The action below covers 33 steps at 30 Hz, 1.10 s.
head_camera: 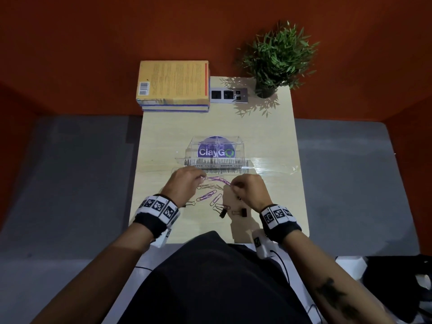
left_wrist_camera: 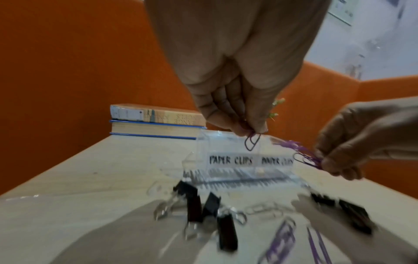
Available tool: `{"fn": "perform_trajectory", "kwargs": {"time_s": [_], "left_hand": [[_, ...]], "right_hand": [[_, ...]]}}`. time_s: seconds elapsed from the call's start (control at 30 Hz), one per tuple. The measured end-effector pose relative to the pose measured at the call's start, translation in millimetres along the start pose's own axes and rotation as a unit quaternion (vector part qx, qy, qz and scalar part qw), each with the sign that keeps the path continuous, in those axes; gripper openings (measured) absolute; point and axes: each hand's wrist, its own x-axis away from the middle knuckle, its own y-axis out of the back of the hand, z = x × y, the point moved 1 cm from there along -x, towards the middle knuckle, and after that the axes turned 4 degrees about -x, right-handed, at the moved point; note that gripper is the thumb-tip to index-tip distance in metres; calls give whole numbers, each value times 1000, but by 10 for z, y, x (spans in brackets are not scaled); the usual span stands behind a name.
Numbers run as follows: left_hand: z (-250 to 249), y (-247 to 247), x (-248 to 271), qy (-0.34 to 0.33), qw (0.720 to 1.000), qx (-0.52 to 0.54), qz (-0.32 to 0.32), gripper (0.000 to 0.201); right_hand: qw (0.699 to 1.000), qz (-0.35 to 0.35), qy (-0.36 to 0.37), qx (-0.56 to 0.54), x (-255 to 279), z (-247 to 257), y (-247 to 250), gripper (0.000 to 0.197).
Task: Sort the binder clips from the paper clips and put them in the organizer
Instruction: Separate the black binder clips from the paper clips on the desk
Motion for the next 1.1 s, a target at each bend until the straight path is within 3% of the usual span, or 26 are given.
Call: {"fn": "perform_trajectory", "kwargs": {"time_s": [0.2,0.33,0.4,0.6,0.7,0.77,0.9,1.0,1.1], "left_hand": [[-42,241,-463,90,989,73,-93,15],[-22,132,-729,147,981,101,-80,15],[15,111,-746,160,978,106,-82,15],[157,66,-392,195,962,86,-172,20],[188,-72,-144,173,976,56,-122,17],[192,-194,-4,143,988,22,-55,15],[171,-453,153,16,990,-102,95,32],[157,-569,171,-43,980,-147,125,46],[117,-637,160,-42,980,-153,121,41]], "right_hand": [[998,-46,23,-33,-229,303,316,9],[998,-57,32,-5,-482,567,323,13],[998,-51,26,9,-615,679,292,11],[998,-21,9,64,-853,817,150,10],[995,-47,38,85,-735,760,152,10],[994,-36,53,86,-552,649,138,11],[986,71,70,131,-110,280,-17,13],[980,129,46,145,89,59,-128,20],[981,144,43,122,151,-11,-149,33]]}}
